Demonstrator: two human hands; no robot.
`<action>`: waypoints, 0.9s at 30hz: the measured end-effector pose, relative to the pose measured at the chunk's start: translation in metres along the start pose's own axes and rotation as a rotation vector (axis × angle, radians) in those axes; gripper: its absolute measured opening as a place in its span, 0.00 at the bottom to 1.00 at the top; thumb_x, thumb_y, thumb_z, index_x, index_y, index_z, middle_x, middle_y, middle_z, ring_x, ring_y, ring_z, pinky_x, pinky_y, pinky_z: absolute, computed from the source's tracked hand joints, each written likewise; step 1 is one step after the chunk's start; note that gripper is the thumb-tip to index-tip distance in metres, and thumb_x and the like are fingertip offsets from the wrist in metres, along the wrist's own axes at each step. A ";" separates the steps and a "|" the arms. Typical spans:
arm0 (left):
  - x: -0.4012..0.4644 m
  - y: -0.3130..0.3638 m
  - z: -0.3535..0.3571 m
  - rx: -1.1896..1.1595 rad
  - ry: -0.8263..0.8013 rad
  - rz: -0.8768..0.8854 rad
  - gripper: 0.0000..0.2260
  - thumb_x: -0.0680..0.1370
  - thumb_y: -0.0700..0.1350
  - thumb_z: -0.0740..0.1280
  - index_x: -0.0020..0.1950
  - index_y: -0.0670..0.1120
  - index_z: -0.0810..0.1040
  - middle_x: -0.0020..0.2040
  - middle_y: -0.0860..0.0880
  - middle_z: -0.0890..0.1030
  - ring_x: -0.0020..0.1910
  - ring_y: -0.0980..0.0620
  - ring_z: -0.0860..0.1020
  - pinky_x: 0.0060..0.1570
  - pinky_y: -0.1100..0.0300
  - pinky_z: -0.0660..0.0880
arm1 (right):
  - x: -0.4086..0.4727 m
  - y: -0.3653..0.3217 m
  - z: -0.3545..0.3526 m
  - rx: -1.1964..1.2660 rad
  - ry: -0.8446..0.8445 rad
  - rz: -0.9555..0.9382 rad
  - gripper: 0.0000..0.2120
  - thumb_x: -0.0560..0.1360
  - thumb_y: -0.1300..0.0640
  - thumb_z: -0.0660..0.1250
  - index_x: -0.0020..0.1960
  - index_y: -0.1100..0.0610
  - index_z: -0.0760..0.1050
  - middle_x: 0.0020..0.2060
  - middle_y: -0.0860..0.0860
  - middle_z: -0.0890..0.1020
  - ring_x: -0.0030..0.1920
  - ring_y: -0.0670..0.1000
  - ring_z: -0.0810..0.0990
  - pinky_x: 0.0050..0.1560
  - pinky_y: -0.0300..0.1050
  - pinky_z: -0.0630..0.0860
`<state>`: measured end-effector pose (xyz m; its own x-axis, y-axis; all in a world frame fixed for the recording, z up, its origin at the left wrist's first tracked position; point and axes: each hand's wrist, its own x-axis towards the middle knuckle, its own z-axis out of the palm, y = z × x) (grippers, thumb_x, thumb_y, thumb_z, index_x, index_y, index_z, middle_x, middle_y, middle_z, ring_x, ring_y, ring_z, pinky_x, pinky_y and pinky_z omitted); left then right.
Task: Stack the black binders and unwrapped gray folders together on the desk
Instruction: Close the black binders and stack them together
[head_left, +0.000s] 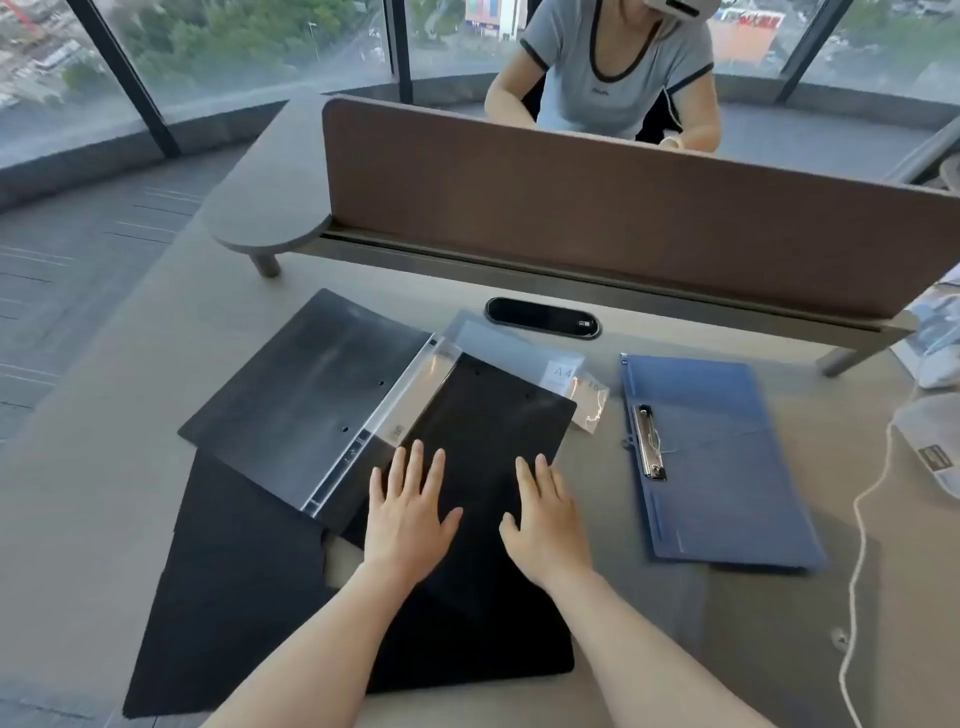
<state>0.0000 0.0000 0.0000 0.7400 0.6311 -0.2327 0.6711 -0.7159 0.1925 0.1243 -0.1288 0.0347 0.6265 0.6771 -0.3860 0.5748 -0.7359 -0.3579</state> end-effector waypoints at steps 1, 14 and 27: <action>0.000 -0.002 0.001 0.011 -0.034 -0.009 0.35 0.81 0.63 0.56 0.82 0.52 0.47 0.83 0.45 0.48 0.82 0.42 0.45 0.78 0.40 0.45 | 0.000 -0.001 0.002 -0.001 -0.015 0.011 0.33 0.79 0.48 0.57 0.79 0.50 0.46 0.80 0.52 0.47 0.79 0.55 0.46 0.76 0.50 0.54; -0.002 -0.010 0.017 0.026 -0.046 0.009 0.33 0.81 0.64 0.53 0.82 0.53 0.50 0.83 0.45 0.47 0.82 0.42 0.45 0.76 0.41 0.39 | 0.020 -0.011 -0.002 0.693 0.186 0.398 0.29 0.78 0.58 0.61 0.77 0.50 0.57 0.73 0.51 0.68 0.73 0.53 0.66 0.69 0.51 0.68; -0.002 -0.001 0.004 -0.036 -0.112 -0.045 0.41 0.71 0.68 0.36 0.82 0.54 0.51 0.83 0.47 0.49 0.82 0.43 0.46 0.78 0.40 0.44 | 0.034 -0.011 -0.019 1.116 0.126 0.563 0.15 0.71 0.61 0.64 0.56 0.66 0.72 0.46 0.61 0.79 0.42 0.58 0.76 0.52 0.55 0.77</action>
<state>-0.0023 -0.0018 -0.0035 0.7007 0.6239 -0.3462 0.7064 -0.6750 0.2131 0.1492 -0.0981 0.0421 0.7213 0.2196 -0.6569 -0.5075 -0.4779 -0.7170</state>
